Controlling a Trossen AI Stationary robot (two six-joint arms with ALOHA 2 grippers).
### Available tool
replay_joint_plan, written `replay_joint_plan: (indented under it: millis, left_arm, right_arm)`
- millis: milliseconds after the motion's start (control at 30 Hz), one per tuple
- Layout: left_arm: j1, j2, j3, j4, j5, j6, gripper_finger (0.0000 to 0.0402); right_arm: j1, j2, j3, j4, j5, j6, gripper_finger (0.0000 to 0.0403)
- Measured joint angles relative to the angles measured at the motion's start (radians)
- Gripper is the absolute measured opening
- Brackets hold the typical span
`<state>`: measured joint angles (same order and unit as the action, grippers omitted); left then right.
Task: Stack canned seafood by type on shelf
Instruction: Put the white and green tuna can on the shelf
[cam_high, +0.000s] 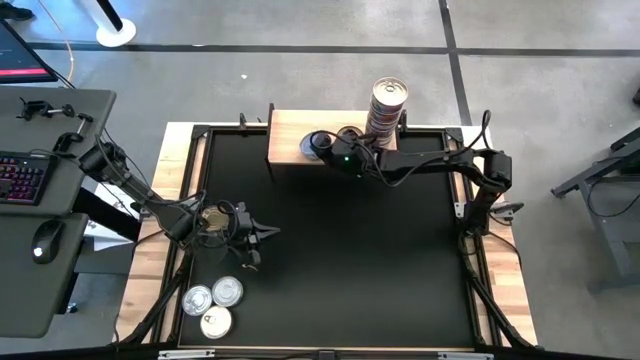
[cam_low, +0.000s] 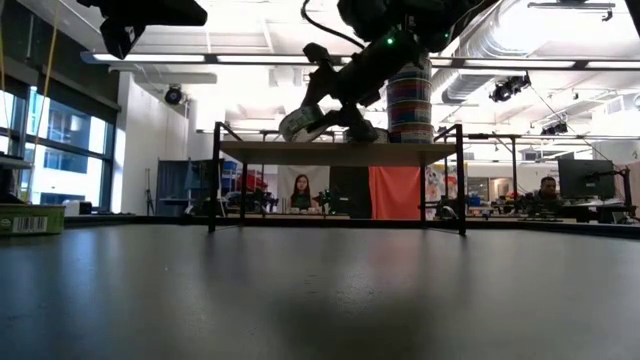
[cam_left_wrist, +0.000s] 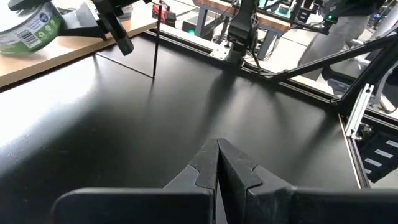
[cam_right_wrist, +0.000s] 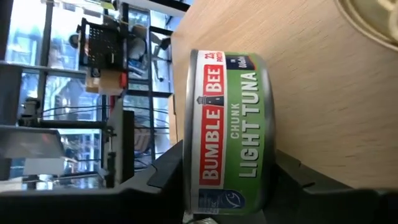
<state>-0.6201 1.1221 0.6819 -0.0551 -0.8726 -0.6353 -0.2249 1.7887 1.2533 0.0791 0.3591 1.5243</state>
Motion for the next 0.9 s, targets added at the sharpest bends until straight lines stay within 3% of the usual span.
replay_joint_plan:
  millis: [600, 900]
  left_arm:
    - [0.0, 0.0, 0.0, 0.0, 0.026, 0.0, 0.0]
    - [0.0, 0.0, 0.0, -0.002, 0.026, 0.0, 0.0]
  right_arm:
    - [-0.026, -0.004, 0.003, -0.057, 0.037, -0.051, 0.0159]
    - [-0.032, -0.004, 0.003, -0.053, 0.039, -0.008, 0.0261]
